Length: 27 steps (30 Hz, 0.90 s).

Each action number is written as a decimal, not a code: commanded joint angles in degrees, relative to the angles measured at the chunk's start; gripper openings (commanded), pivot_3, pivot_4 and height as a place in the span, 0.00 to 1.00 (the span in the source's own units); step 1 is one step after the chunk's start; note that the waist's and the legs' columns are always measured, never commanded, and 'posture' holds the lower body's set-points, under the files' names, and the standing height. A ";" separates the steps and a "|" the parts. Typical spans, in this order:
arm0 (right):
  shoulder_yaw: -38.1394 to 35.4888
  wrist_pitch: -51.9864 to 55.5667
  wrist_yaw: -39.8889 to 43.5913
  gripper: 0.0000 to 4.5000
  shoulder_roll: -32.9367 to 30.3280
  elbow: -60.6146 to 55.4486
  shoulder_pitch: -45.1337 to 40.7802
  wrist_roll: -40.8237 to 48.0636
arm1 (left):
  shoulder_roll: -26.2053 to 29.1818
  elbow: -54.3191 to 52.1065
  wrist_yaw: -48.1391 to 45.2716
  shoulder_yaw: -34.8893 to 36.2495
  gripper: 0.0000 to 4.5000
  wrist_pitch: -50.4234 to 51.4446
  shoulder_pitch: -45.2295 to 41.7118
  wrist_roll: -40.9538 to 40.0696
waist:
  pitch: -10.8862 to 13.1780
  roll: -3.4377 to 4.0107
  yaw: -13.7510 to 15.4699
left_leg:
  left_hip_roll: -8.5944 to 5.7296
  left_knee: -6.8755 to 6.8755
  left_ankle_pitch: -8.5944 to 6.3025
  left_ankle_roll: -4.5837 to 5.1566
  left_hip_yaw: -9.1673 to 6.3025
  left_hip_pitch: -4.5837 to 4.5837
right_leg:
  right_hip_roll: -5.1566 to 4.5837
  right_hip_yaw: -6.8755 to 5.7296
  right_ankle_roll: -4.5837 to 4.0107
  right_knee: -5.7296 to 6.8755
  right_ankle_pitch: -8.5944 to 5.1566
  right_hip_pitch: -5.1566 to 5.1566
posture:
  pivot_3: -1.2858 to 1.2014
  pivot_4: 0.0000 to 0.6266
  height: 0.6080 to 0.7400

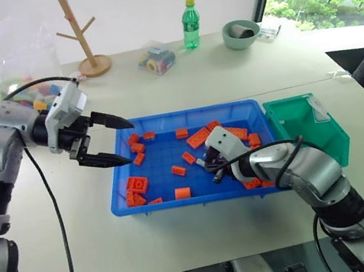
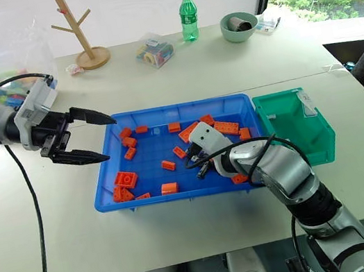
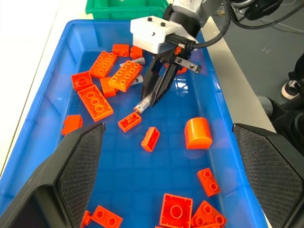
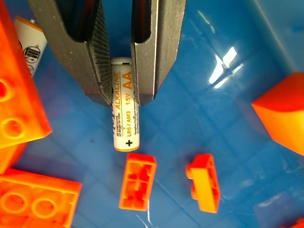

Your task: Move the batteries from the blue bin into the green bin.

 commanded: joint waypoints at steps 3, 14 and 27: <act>-0.29 2.04 1.13 0.02 -0.41 -1.70 -0.76 1.73 | -0.06 0.59 -0.20 1.37 1.00 -1.13 -1.68 0.37 | 0.00 0.00 0.04 | 0.00 0.00 0.00 0.00 0.00 0.00 | 0.00 0.00 0.00 0.00 0.00 0.00 | 0.52 0.24 0.97; -23.70 14.00 10.15 0.02 -16.67 -8.27 -14.48 10.12 | -2.28 2.31 -0.20 1.16 1.00 -2.81 -2.18 1.33 | 0.01 0.02 0.58 | 0.00 -0.01 0.00 0.00 -0.06 -0.04 | -0.05 -0.04 0.00 -0.03 0.00 0.00 | 0.52 0.24 0.97; -38.22 -0.27 14.86 0.47 -36.40 -1.50 14.46 6.21 | -4.84 5.26 -0.20 0.33 1.00 -5.11 -3.99 2.27 | 0.01 0.02 1.17 | 0.04 -0.04 -0.07 0.13 0.14 0.00 | -0.08 0.03 0.02 -0.31 0.01 0.15 | 0.52 0.24 0.97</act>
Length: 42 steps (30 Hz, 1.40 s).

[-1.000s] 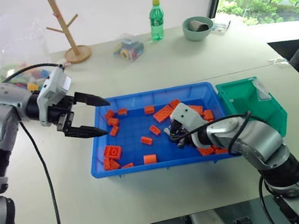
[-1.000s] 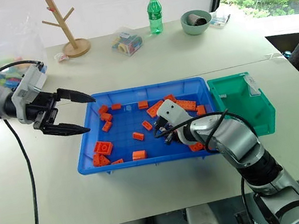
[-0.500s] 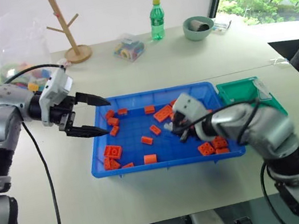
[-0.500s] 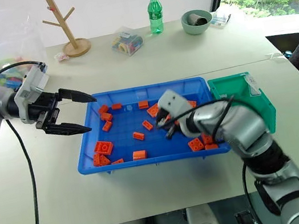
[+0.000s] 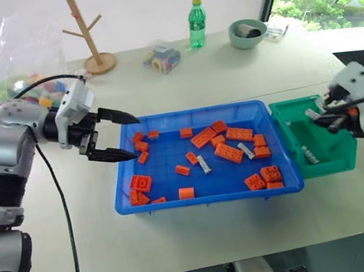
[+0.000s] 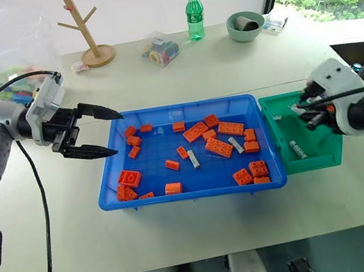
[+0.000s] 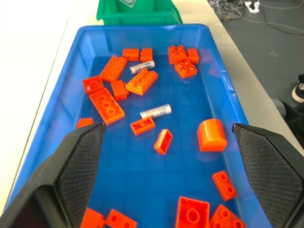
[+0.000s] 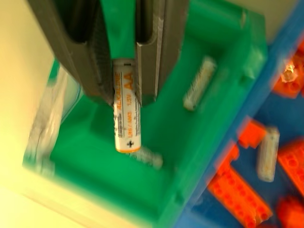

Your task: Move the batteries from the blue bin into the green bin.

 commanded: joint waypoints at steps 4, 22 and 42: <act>-0.34 -5.77 -1.98 0.89 2.68 -0.16 -3.41 0.36 | 0.44 0.37 -0.20 0.56 1.00 -0.87 -2.05 -0.16 | 0.00 0.00 -0.22 | 0.00 0.05 0.00 0.00 0.03 0.03 | 0.05 0.03 0.00 0.14 0.00 0.00 | 0.52 0.24 0.97; 25.40 13.33 -21.00 0.89 43.94 -2.16 -24.93 3.31 | 3.34 -1.40 -0.20 0.49 1.00 -0.02 -0.52 -1.17 | 0.00 -0.01 -0.69 | -0.27 0.09 0.06 -0.09 -0.14 -0.22 | -0.31 -0.04 -0.01 0.30 0.00 -0.29 | 0.52 0.24 0.97; 29.22 8.40 -21.34 0.89 43.88 1.07 -18.98 1.54 | 4.03 -2.20 -0.20 0.39 1.00 0.69 -0.71 -0.87 | 0.00 -0.01 -1.11 | -0.09 0.07 0.06 -0.08 -0.14 -0.11 | -0.03 -0.09 -0.02 0.35 -0.01 -0.27 | 0.52 0.24 0.97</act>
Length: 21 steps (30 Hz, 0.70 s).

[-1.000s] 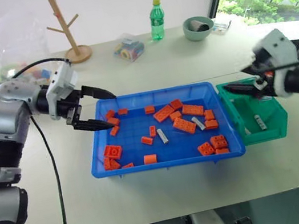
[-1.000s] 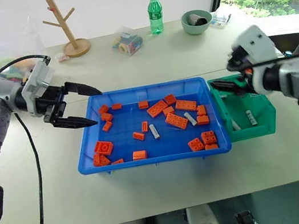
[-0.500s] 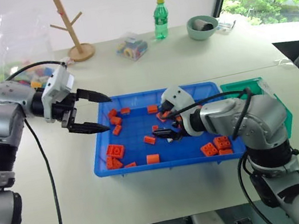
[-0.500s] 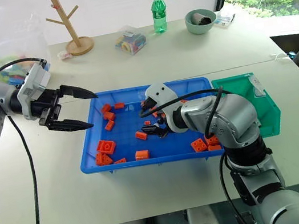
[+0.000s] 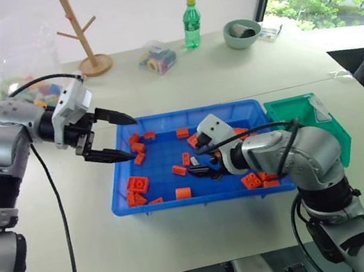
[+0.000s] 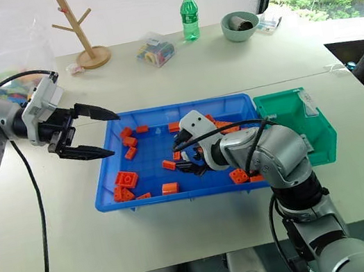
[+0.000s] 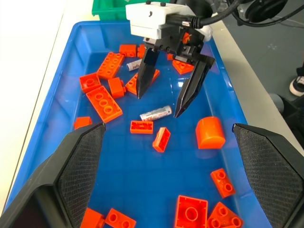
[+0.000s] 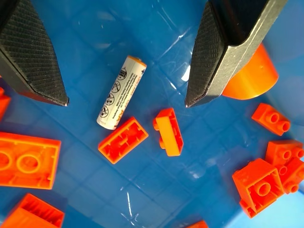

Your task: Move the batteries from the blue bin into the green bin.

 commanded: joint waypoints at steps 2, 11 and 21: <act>1.67 -2.90 0.24 0.89 -1.46 0.29 1.68 -1.04 | 1.72 -0.36 -0.19 0.93 1.00 -0.96 -0.88 -0.69 | 0.00 0.00 -0.05 | 0.00 0.00 0.00 0.00 0.00 0.00 | 0.00 0.00 0.00 0.00 0.00 0.00 | 0.52 0.24 0.97; 6.40 -9.76 0.93 0.77 -2.28 5.45 3.30 -4.04 | 1.71 0.12 -0.19 1.26 1.00 -1.03 -1.28 -0.53 | -0.01 -0.02 -0.13 | 0.02 0.00 0.00 0.00 0.00 0.10 | 0.05 0.00 0.00 0.00 0.00 0.09 | 0.52 0.24 0.97; 4.33 -5.97 2.47 0.01 -2.29 1.15 2.34 -2.63 | 1.23 0.53 -0.19 1.76 1.00 -1.04 -1.41 -0.27 | -0.01 -0.02 -0.06 | 0.02 0.00 0.00 0.00 0.00 0.10 | 0.04 0.00 0.00 0.00 0.00 0.10 | 0.52 0.24 0.97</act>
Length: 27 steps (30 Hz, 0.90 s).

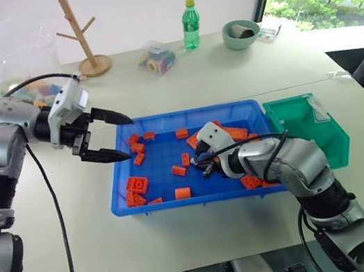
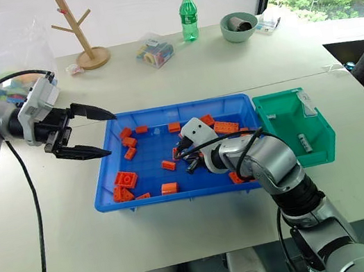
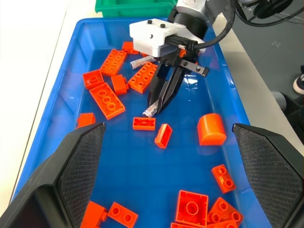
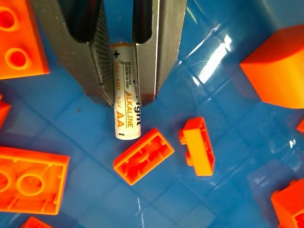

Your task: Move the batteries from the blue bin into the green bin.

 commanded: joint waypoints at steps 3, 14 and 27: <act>-4.23 5.44 1.65 0.01 -0.77 -5.06 -3.26 2.72 | 0.02 0.06 -0.19 1.70 1.00 -0.82 -1.31 -0.38 | 0.00 0.00 0.00 | 0.00 0.00 0.00 0.00 0.00 0.00 | 0.00 0.00 0.00 0.00 0.00 0.00 | 0.52 0.24 0.97; -30.80 11.98 12.65 0.01 -33.05 -11.06 -3.61 8.35 | -2.27 0.08 -0.19 2.00 1.00 -1.06 -1.29 -0.72 | 0.00 -0.01 1.52 | -0.03 -0.11 -0.04 0.06 -0.12 -0.11 | -0.05 -0.11 -0.01 -0.35 -0.01 0.07 | 0.52 0.24 0.97; -39.15 -0.27 13.15 0.78 -36.48 -8.81 18.39 5.10 | -5.58 2.88 -0.19 3.23 1.00 0.50 -5.21 -1.18 | 0.01 0.00 1.23 | 0.03 -0.01 -0.04 0.08 0.23 0.03 | 0.01 0.12 0.01 -0.13 0.00 0.09 | 0.52 0.24 0.97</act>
